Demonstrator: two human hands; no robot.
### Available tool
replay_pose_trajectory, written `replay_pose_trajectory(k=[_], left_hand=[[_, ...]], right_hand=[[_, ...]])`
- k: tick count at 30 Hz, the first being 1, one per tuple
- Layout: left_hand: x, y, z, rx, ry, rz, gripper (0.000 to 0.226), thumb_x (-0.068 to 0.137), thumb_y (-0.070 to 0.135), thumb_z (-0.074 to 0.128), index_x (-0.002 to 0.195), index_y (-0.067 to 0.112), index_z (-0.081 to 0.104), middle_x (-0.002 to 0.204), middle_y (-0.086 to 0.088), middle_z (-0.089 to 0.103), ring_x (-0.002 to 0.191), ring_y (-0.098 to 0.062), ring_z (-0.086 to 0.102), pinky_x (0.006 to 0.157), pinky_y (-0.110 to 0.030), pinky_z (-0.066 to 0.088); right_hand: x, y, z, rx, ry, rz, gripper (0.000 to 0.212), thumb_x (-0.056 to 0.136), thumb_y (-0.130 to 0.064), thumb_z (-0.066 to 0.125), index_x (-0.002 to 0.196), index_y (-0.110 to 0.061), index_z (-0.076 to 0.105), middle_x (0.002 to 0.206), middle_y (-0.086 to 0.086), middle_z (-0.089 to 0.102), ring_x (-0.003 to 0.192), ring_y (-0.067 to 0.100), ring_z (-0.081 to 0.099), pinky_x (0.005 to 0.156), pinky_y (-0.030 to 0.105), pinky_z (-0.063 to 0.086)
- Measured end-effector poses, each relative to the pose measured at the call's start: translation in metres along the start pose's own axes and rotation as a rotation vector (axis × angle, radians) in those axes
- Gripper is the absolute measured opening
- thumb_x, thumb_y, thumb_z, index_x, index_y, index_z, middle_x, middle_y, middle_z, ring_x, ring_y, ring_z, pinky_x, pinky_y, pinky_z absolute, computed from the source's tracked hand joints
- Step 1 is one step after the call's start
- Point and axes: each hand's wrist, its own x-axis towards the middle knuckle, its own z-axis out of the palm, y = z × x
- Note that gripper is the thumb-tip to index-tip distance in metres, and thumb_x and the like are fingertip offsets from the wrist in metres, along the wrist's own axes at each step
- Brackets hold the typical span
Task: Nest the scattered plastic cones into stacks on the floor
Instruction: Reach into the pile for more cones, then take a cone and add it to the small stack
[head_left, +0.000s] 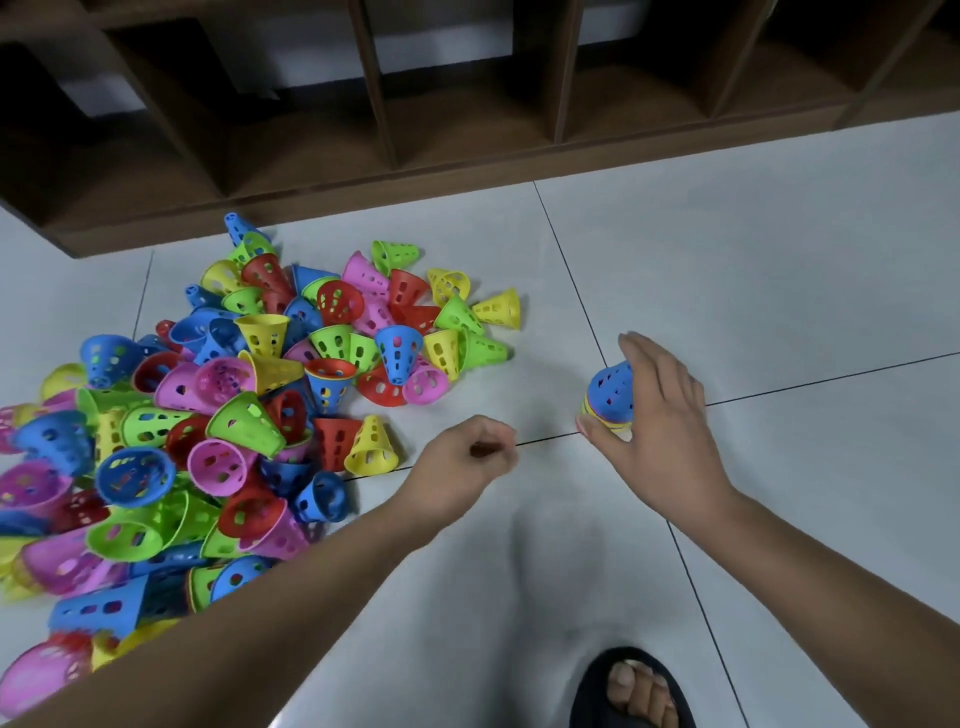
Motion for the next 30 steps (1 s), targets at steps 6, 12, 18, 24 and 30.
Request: replay_pose_trajectory(k=[6,12,18,24,30], left_hand=[[-0.089,-0.012,-0.097,0.373,-0.052,0.028,0.015,0.096,0.018,0.079,0.110,0.024,0.076,0.105,0.013,0.077,0.100,0.001,0.071,0.091,-0.019,0.056],[-0.198,-0.023,-0.186,0.680,-0.127,0.050,0.017,0.097,0.026,0.079,0.106,0.037,0.069,0.099,0.019,0.074,0.091,0.006,0.069,0.078,-0.009,0.050],[-0.290,-0.062,-0.236,0.632,-0.062,0.016,0.015,0.097,0.020,0.079,0.109,0.027,0.074,0.097,0.017,0.076,0.091,0.002,0.072,0.082,-0.015,0.055],[-0.335,-0.129,-0.245,0.639,0.021,0.012,0.013,0.093,0.021,0.080,0.101,0.026,0.072,0.092,0.014,0.075,0.087,-0.003,0.071,0.082,-0.031,0.059],[-0.341,-0.192,-0.223,0.757,0.034,0.046,0.025,0.094,0.036,0.078,0.110,0.024,0.064,0.104,0.009,0.066,0.091,-0.011,0.061,0.080,-0.033,0.054]], right_hand=[[-0.005,-0.077,-0.037,-0.159,-0.293,-0.508,0.071,0.095,-0.054,0.061,0.154,-0.017,0.047,0.159,0.004,0.044,0.149,0.029,0.041,0.120,0.045,0.034],[-0.037,-0.153,-0.055,-0.300,-0.551,-0.838,0.062,0.093,-0.062,0.048,0.142,-0.024,0.055,0.142,-0.001,0.055,0.131,0.021,0.052,0.109,0.039,0.045],[-0.083,-0.221,-0.026,-0.300,-0.761,-0.859,0.056,0.099,-0.064,0.046,0.144,-0.031,0.051,0.138,-0.008,0.054,0.129,0.018,0.050,0.111,0.036,0.040],[-0.154,-0.280,0.046,-0.137,-0.917,-0.526,0.045,0.099,-0.057,0.059,0.133,-0.028,0.059,0.126,-0.011,0.060,0.114,0.011,0.056,0.100,0.032,0.047],[-0.236,-0.309,0.133,0.041,-1.071,-0.072,0.048,0.090,-0.067,0.065,0.116,-0.027,0.059,0.098,-0.011,0.066,0.092,0.013,0.064,0.085,0.036,0.055]])
